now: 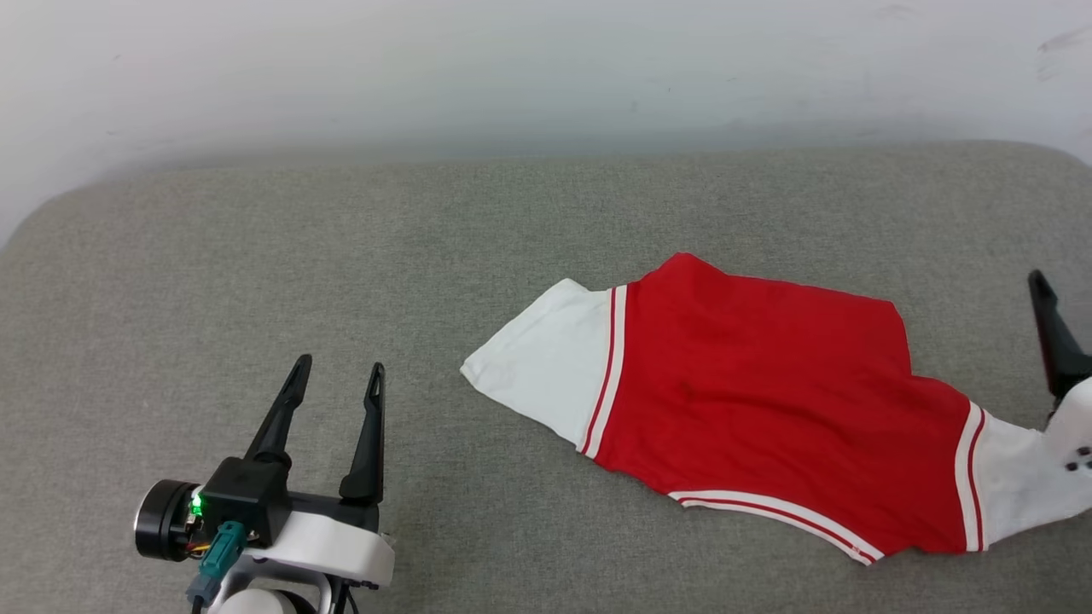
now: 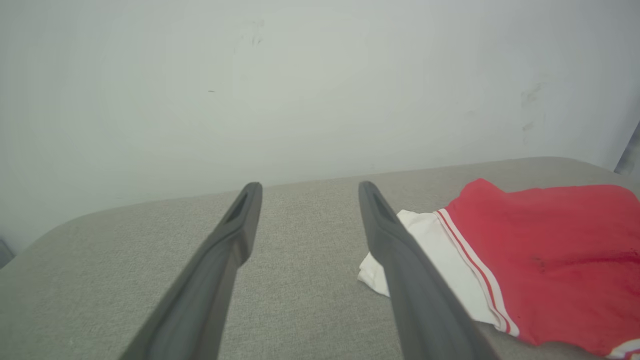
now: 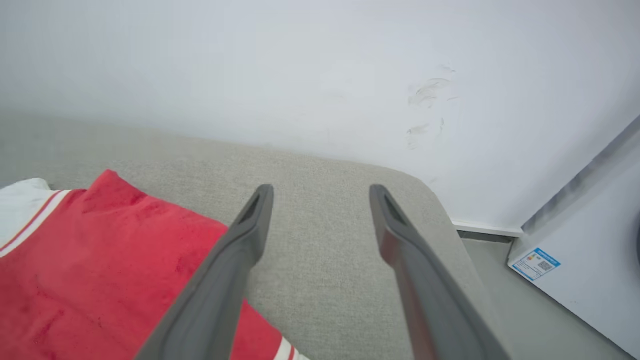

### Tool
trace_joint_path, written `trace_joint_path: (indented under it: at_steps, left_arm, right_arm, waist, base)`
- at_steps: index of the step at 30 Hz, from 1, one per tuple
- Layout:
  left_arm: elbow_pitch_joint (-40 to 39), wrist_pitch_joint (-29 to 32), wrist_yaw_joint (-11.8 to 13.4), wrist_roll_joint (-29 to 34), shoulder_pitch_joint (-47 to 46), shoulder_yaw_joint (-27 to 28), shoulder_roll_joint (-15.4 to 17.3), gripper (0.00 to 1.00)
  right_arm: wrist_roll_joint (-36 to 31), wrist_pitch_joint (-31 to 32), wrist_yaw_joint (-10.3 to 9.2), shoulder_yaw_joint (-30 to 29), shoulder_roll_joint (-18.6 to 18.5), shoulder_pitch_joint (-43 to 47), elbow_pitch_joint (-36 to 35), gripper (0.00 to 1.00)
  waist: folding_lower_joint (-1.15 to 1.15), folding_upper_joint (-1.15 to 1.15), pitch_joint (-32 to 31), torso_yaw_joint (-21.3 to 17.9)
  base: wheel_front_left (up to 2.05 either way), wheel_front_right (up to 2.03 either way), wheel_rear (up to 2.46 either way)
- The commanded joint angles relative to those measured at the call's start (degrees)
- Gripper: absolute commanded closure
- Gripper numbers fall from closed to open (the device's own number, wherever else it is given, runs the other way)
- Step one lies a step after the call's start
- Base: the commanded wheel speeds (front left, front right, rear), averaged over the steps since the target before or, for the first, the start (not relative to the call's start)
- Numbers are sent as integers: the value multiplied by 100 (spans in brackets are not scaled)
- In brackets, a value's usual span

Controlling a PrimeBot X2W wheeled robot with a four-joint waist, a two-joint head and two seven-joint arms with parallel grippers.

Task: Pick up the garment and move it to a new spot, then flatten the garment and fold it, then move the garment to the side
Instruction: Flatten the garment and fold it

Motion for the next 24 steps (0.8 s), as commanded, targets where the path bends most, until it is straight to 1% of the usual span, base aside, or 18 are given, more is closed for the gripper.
trace_joint_path:
  at_steps: [1, 2, 3, 4, 5, 9, 12, 15, 17, 20, 24]
  left_arm:
    - [-36, -15, -20, -26, 39, 1, -21, 0]
    - [-56, -15, -25, -47, 41, 6, -28, 0]
    - [-56, -15, -25, -47, 41, 6, -28, 0]
    - [-89, -15, -33, -70, 55, 10, -42, 0]
    - [-89, -15, -33, -70, 55, 10, -42, 0]
    - [-120, -15, -50, -48, 24, -10, -24, 0]
    - [-78, -15, -84, -179, -116, -49, 6, 0]
    - [115, 56, -115, -241, -320, -262, 217, 0]
    - [239, 277, -132, -320, -573, -450, 353, 0]
    - [369, 846, -135, -447, -1011, -675, 566, 0]
    - [536, 1994, -136, -623, -1544, -902, 729, 0]
  right_arm:
    - [-49, -131, -8, -86, 216, 166, -162, 0]
    - [-65, -212, -8, -145, 354, 226, -292, 0]
    - [-65, -212, -8, -145, 354, 226, -292, 0]
    - [-103, -326, -8, -233, 606, 357, -501, 0]
    - [-103, -326, -8, -233, 606, 357, -501, 0]
    - [-259, -425, -8, -259, 1018, 597, -785, 0]
    - [-349, -469, -8, -289, 1187, 695, -889, 0]
    - [-393, -485, -8, -372, 1267, 782, -990, 0]
    - [-404, -516, -8, -400, 1283, 816, -1061, 0]
    - [-393, -574, -8, -395, 1303, 895, -1222, 0]
    - [-416, -546, -8, -408, 1344, 942, -1368, 0]
  waist:
    - [0, 0, -1, -16]
    - [0, 0, 1, -27]
    - [0, 0, 1, -27]
    - [0, 0, 12, -51]
    - [0, 0, 12, -51]
    - [0, 0, 77, -133]
    - [0, 0, 171, -194]
    - [0, 0, 280, -237]
    - [0, 0, 350, -253]
    - [0, 0, 475, -297]
    - [0, 0, 668, -393]
  base:
    - [0, 0, 0]
    - [0, 0, 0]
    - [0, 0, 0]
    - [0, 0, 0]
    - [0, 0, 0]
    - [0, 0, 0]
    - [0, 0, 0]
    - [0, 0, 0]
    - [0, 0, 0]
    - [0, 0, 0]
    - [0, 0, 0]
